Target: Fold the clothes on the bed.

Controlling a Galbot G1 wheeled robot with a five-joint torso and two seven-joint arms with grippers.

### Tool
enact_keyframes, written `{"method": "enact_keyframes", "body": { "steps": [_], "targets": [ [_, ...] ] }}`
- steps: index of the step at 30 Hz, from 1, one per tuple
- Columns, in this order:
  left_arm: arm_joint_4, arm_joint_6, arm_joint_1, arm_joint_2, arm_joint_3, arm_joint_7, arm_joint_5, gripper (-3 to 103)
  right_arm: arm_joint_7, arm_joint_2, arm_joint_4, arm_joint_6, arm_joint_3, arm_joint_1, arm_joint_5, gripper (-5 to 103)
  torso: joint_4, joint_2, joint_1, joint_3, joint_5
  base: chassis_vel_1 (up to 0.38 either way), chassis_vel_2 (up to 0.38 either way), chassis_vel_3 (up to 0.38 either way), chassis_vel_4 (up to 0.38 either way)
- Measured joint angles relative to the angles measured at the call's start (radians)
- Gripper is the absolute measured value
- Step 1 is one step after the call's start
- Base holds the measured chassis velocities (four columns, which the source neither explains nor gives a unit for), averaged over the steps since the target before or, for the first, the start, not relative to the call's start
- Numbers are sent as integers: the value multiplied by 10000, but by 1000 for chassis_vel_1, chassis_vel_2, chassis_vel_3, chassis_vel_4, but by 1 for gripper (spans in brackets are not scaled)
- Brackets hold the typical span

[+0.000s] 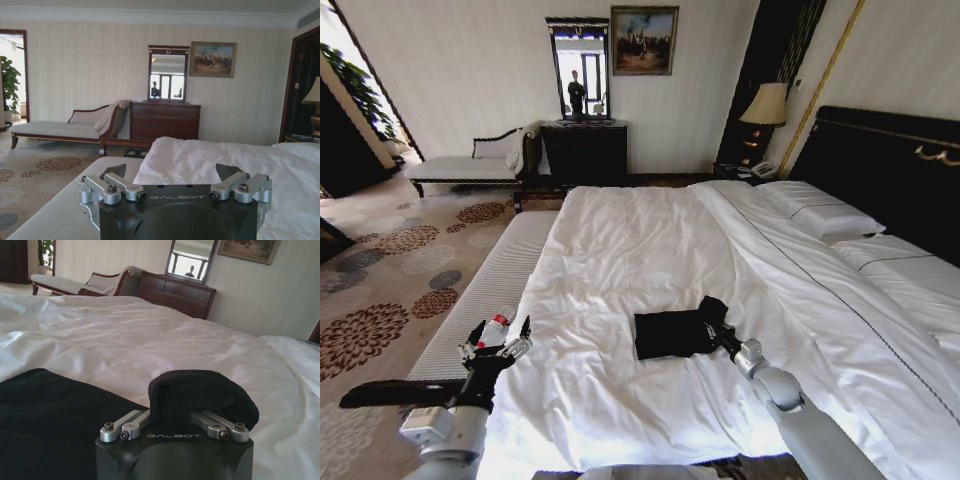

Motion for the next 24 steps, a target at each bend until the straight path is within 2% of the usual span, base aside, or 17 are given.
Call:
{"method": "enact_keyframes", "body": {
  "steps": [24],
  "targets": [
    [0, 0, 0, 0, 0, 0, 0, 100, -44, -52, 141, 75, -382, 66, -548, 4, 0, 0, 0, 0, 0, 0, 0, 0, 0]
  ]
}}
